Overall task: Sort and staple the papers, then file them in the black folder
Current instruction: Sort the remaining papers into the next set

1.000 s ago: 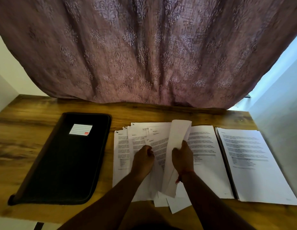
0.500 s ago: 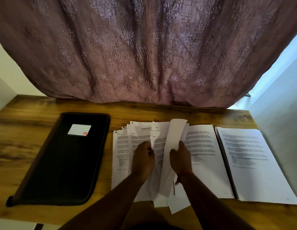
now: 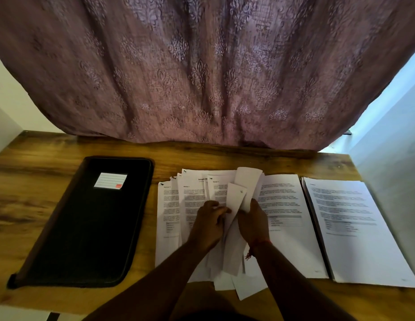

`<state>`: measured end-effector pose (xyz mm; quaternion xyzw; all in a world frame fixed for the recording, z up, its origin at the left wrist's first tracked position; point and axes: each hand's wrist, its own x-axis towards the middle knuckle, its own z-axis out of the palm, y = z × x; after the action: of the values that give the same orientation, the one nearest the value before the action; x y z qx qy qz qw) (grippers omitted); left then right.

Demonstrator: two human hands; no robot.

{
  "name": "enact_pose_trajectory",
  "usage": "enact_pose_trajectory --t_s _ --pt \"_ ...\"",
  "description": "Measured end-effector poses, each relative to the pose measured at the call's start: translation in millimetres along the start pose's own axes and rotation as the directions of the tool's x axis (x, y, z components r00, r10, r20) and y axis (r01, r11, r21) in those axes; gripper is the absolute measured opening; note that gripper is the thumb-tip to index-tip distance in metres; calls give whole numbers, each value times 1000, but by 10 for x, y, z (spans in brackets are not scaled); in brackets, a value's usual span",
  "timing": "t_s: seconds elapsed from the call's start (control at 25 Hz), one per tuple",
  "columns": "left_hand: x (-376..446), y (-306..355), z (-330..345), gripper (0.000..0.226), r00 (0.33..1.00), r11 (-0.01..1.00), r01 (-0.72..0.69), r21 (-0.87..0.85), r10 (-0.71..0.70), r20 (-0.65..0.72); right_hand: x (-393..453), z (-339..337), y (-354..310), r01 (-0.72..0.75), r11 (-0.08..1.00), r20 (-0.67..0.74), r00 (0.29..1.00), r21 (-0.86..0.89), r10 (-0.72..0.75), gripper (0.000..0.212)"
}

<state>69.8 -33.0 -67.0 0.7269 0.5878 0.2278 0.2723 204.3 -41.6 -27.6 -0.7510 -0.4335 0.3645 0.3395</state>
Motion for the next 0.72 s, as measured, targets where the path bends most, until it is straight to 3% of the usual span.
enact_pose_trajectory --t_s 0.12,0.4,0.56,0.72 --pt "-13 -16 12 30 995 991 99 92 -99 -11 0 -16 0 -7 1000 -15 1000 4 7 35" --pt "-16 77 20 32 999 994 35 100 -32 -38 19 -23 11 -15 1000 -7 1000 8 15 32" --pt "-31 212 -65 33 992 983 95 159 -79 -100 18 -11 23 -26 1000 -6 1000 -14 26 36" --pt "-51 309 -69 39 991 990 128 64 -130 16 6 -31 12 -8 1000 4 1000 -3 8 34"
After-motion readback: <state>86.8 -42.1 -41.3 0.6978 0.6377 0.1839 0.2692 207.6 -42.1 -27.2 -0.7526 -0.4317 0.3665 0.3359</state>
